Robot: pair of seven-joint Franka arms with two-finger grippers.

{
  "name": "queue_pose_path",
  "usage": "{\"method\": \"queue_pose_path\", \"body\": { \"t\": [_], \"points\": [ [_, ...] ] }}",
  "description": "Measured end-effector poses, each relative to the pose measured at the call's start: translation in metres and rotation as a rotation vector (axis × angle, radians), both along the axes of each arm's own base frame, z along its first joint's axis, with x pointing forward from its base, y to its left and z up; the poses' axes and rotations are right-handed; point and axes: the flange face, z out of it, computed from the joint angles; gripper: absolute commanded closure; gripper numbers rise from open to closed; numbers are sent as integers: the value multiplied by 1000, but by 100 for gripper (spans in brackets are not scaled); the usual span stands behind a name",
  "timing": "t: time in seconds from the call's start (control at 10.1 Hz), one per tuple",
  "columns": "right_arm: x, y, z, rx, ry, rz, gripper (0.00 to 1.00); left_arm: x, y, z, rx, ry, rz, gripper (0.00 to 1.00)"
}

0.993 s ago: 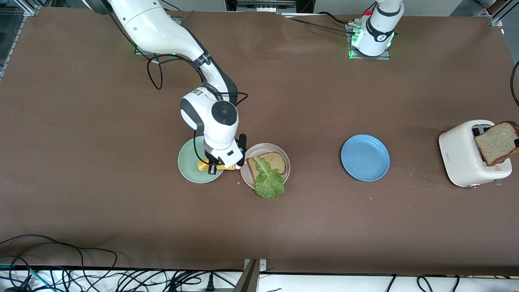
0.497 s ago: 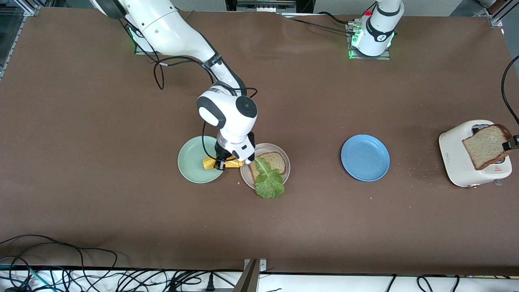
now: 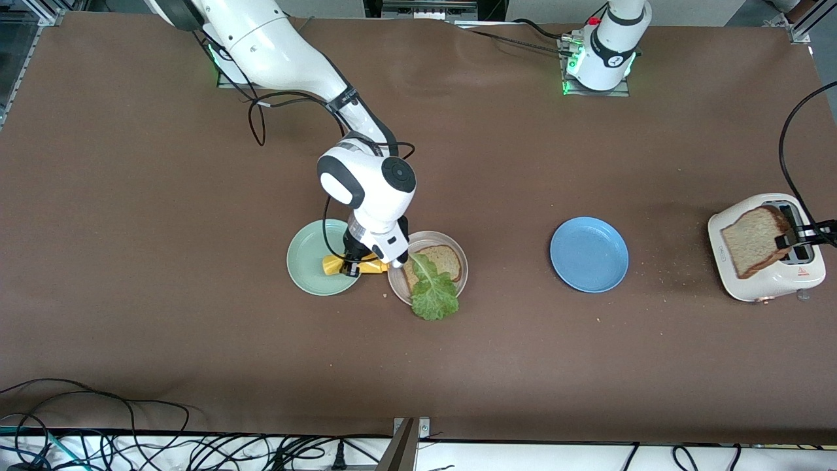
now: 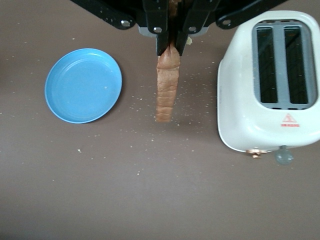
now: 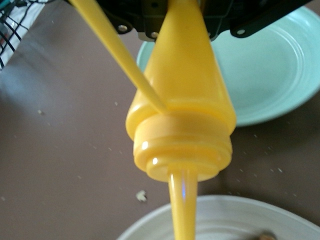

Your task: Make sandwich on beige plate with both arms

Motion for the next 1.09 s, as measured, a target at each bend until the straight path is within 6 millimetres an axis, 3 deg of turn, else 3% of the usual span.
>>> {"method": "queue_pose_path", "body": {
  "t": [0.2,0.4,0.6,0.7,0.89,1.09],
  "points": [
    [19,-16,37,58,20,-88,100,3,-12,1,-53,-9,15,100],
    [47,-64,93,178,94,-124,100,7,-30,0,-100,-14,1,100],
    [82,-160,134,325,238,-101,100,15,-67,-8,-148,-4,-36,100],
    [97,-216,142,424,299,-84,100,19,-84,-12,-186,0,-47,100],
    [112,-313,139,621,393,-68,100,22,-112,-15,-286,12,-43,100],
    [105,-385,120,836,463,-26,100,26,-140,-31,-397,44,-42,100]
  ]
}}
